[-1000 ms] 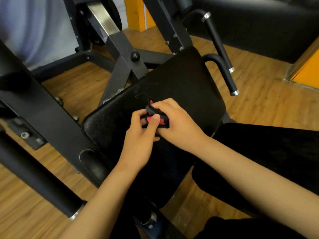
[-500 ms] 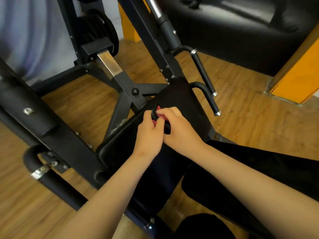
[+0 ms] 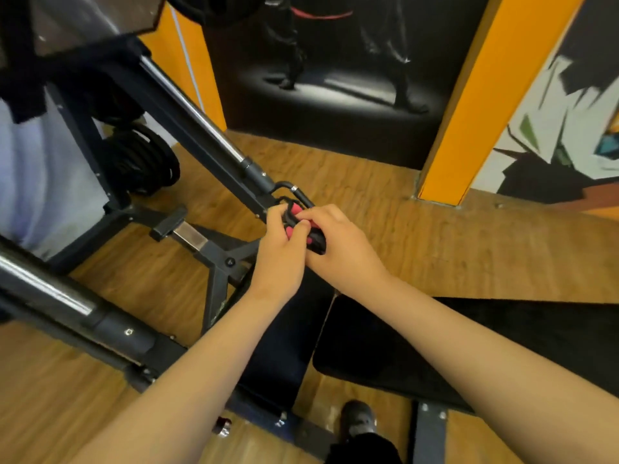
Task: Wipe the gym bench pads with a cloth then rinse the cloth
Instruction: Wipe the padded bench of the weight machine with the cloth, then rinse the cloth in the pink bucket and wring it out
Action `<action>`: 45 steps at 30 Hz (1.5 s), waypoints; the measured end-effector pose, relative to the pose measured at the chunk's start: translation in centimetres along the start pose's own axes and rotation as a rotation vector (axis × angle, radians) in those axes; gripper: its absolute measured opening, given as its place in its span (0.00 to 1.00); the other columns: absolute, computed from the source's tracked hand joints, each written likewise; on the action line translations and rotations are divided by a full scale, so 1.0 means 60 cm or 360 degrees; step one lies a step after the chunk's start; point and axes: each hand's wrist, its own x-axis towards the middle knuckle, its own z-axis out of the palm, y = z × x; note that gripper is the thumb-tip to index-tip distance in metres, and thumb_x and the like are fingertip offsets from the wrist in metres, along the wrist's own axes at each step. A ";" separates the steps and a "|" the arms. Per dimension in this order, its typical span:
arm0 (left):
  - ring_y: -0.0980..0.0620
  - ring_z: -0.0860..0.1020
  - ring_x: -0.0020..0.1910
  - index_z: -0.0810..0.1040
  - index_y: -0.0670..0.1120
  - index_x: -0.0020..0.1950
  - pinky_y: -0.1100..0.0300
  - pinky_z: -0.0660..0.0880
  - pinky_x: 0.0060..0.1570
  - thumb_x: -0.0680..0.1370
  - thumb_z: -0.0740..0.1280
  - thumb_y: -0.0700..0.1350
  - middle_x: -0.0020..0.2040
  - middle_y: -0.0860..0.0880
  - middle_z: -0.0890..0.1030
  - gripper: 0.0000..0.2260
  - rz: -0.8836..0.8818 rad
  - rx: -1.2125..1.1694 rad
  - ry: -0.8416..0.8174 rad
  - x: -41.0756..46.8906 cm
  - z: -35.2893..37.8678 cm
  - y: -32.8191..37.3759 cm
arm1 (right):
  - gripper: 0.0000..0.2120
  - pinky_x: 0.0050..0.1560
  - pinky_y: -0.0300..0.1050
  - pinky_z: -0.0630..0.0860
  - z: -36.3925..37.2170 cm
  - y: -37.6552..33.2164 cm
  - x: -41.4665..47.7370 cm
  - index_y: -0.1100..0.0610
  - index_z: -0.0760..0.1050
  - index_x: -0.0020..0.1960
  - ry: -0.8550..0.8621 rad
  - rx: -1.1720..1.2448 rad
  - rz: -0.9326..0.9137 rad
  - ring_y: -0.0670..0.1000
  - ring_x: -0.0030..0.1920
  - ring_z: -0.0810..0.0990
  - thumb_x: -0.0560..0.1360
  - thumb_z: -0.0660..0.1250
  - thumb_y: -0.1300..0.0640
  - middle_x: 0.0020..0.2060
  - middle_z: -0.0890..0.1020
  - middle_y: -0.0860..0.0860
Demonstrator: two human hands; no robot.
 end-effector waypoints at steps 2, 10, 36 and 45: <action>0.56 0.79 0.51 0.66 0.51 0.69 0.63 0.76 0.49 0.82 0.59 0.42 0.54 0.50 0.79 0.15 0.0054 -0.0055 -0.0070 -0.029 0.012 0.070 | 0.18 0.54 0.42 0.77 -0.066 -0.044 -0.020 0.51 0.74 0.62 0.0037 -0.0032 0.0038 0.45 0.53 0.76 0.73 0.71 0.56 0.56 0.74 0.48; 0.79 0.73 0.46 0.53 0.64 0.77 0.76 0.71 0.43 0.83 0.57 0.43 0.54 0.73 0.66 0.27 0.0190 -0.0147 -0.0434 -0.148 0.053 0.256 | 0.20 0.49 0.34 0.74 -0.250 -0.160 -0.124 0.50 0.72 0.64 0.0204 -0.0196 0.0193 0.43 0.51 0.76 0.73 0.71 0.54 0.56 0.74 0.46; 0.61 0.77 0.44 0.75 0.47 0.54 0.59 0.75 0.43 0.83 0.57 0.45 0.47 0.53 0.79 0.07 0.0235 -0.0041 -0.1088 -0.634 0.448 0.412 | 0.15 0.45 0.39 0.70 -0.623 -0.157 -0.702 0.51 0.74 0.59 0.0586 -0.0529 0.0732 0.47 0.48 0.76 0.73 0.69 0.56 0.49 0.74 0.47; 0.56 0.79 0.50 0.74 0.49 0.56 0.56 0.79 0.49 0.83 0.58 0.47 0.50 0.52 0.80 0.07 0.0293 -0.0006 -0.1430 -0.868 0.631 0.451 | 0.12 0.47 0.43 0.74 -0.761 -0.135 -0.981 0.50 0.75 0.55 0.0772 -0.0592 0.0972 0.48 0.48 0.76 0.72 0.70 0.55 0.48 0.76 0.49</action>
